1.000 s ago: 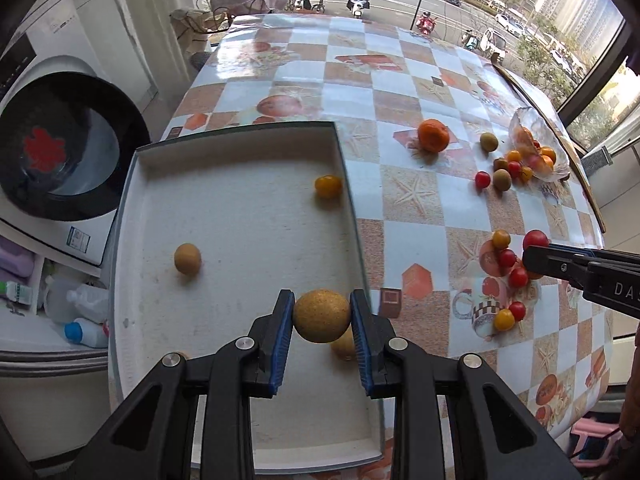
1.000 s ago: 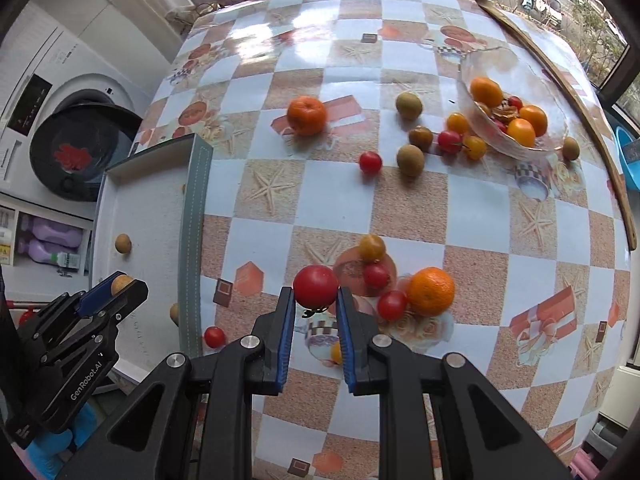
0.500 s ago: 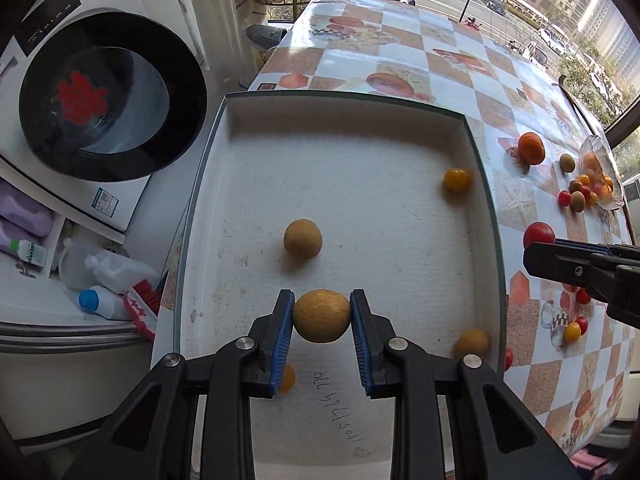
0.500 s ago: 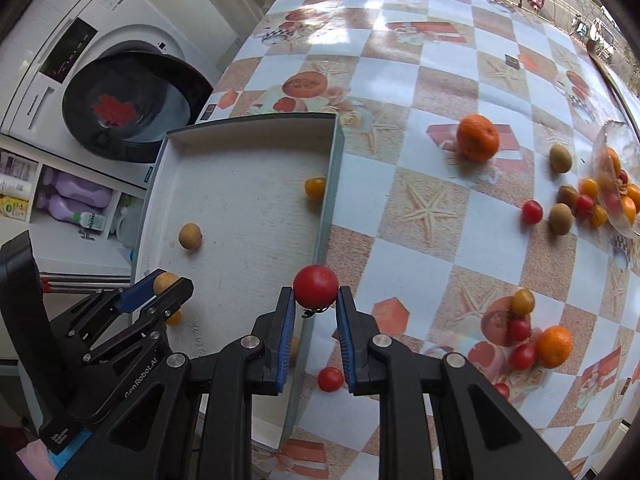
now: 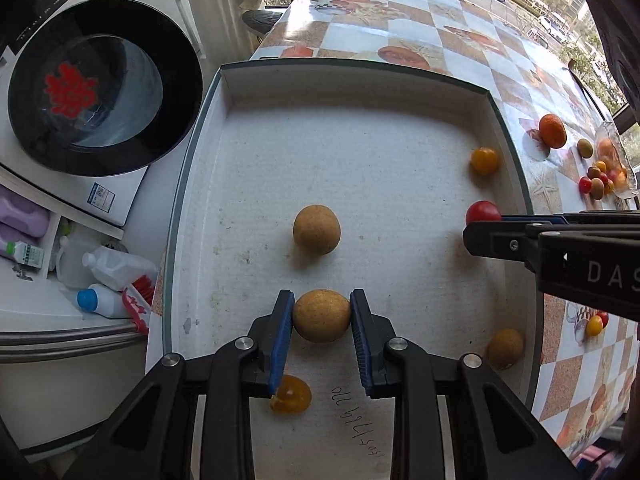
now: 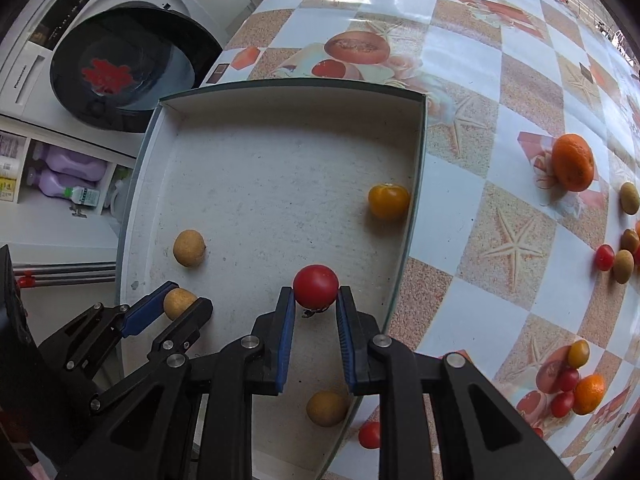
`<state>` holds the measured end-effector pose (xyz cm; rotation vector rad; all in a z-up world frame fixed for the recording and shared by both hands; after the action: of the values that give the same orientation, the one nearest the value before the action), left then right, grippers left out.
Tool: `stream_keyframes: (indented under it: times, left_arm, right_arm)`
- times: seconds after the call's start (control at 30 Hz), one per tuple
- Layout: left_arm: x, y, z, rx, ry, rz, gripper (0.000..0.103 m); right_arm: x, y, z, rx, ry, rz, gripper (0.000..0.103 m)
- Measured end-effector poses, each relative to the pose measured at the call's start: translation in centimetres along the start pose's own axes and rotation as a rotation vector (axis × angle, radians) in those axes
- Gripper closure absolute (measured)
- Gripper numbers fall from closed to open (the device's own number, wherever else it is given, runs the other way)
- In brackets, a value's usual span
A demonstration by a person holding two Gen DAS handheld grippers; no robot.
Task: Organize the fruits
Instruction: 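Carry both held fruits over the white tray with both tools, then open both tools to drop the fruits into the white tray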
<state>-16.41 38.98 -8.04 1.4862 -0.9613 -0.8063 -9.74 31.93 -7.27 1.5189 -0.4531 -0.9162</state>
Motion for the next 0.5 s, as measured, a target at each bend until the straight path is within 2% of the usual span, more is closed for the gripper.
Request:
stream_keyframes:
  times: [0.23, 0.33, 0.4, 0.43, 0.5]
  left_arm:
    - [0.1, 0.0, 0.0, -0.004, -0.03, -0.007, 0.073]
    - [-0.1, 0.1, 0.0, -0.005, -0.023, 0.001, 0.069]
    - [-0.2, 0.5, 0.0, 0.018, -0.012, -0.001, 0.024]
    - [-0.3, 1.0, -0.2, 0.049, -0.009, -0.004, 0.023]
    - [-0.2, 1.3, -0.2, 0.054, -0.021, -0.002, 0.023]
  right_arm:
    - [-0.1, -1.4, -0.3, -0.041, 0.001, 0.014, 0.076]
    - [-0.5, -1.5, -0.3, -0.043, 0.005, 0.007, 0.068]
    - [-0.8, -1.5, -0.4, -0.042, 0.011, 0.001, 0.059]
    - [-1.0, -1.4, -0.4, -0.039, 0.016, -0.002, 0.055]
    - [-1.4, -1.1, -0.6, -0.027, 0.022, -0.008, 0.043]
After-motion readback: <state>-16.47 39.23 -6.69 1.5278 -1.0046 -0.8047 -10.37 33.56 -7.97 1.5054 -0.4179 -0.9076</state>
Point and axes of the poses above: each gripper's, at about its wrist camera, not at the fingertips, and y roughly against the way its jaws point, x to its right, z to its underside, the point moved 10 cm from there along -y, roughly the way its jaws point, and after that the axes turned 6 degrees about -x, right-handed, at the moved point
